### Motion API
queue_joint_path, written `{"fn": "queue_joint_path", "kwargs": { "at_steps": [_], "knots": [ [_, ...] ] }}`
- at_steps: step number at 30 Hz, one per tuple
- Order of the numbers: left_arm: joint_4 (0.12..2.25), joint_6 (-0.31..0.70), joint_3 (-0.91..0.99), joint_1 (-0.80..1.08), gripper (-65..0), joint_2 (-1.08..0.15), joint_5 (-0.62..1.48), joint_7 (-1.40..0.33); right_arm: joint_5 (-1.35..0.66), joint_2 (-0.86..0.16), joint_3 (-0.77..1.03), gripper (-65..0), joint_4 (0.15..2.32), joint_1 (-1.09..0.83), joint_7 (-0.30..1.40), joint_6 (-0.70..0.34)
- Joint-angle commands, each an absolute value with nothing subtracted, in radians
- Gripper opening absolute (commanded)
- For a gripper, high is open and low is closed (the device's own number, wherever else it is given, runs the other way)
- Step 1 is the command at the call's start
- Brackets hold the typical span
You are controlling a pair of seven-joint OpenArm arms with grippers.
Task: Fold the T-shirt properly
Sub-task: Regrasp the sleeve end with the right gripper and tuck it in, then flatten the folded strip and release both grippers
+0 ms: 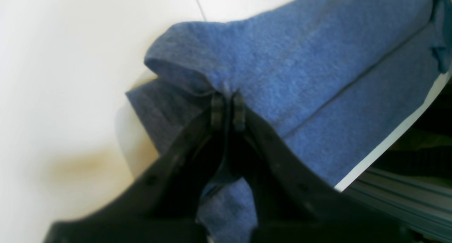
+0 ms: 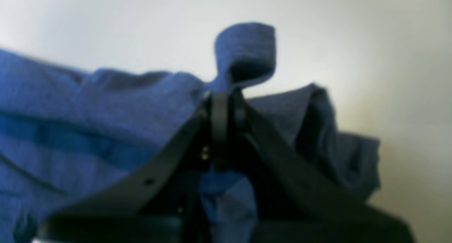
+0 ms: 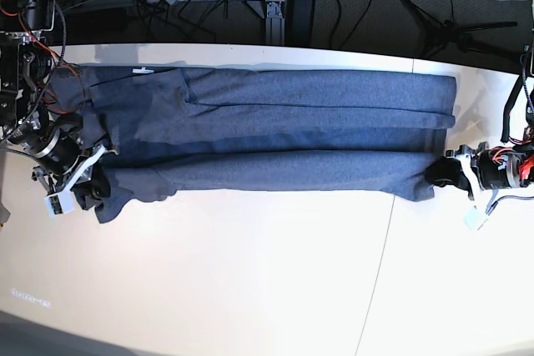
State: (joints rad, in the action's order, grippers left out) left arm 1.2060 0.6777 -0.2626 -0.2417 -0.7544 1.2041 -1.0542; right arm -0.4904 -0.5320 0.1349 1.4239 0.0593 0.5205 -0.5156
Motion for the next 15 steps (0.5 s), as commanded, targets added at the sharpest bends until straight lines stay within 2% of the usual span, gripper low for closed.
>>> {"fn": "queue_joint_path", "kwargs": {
  "at_steps": [1, 15],
  "knots": [
    [1.219, 0.698, -0.254, -0.262, -65.0, -0.781, 1.217, -1.044, -0.501, -0.560, 0.143, -65.0, 1.454, 0.057, 0.501, -0.584],
    [1.218, 0.698, -0.254, -0.246, -65.0, -0.782, 1.224, -1.057, -0.561, -0.567, 0.305, -65.0, 1.614, -0.180, 0.529, -0.584]
  ]
}}
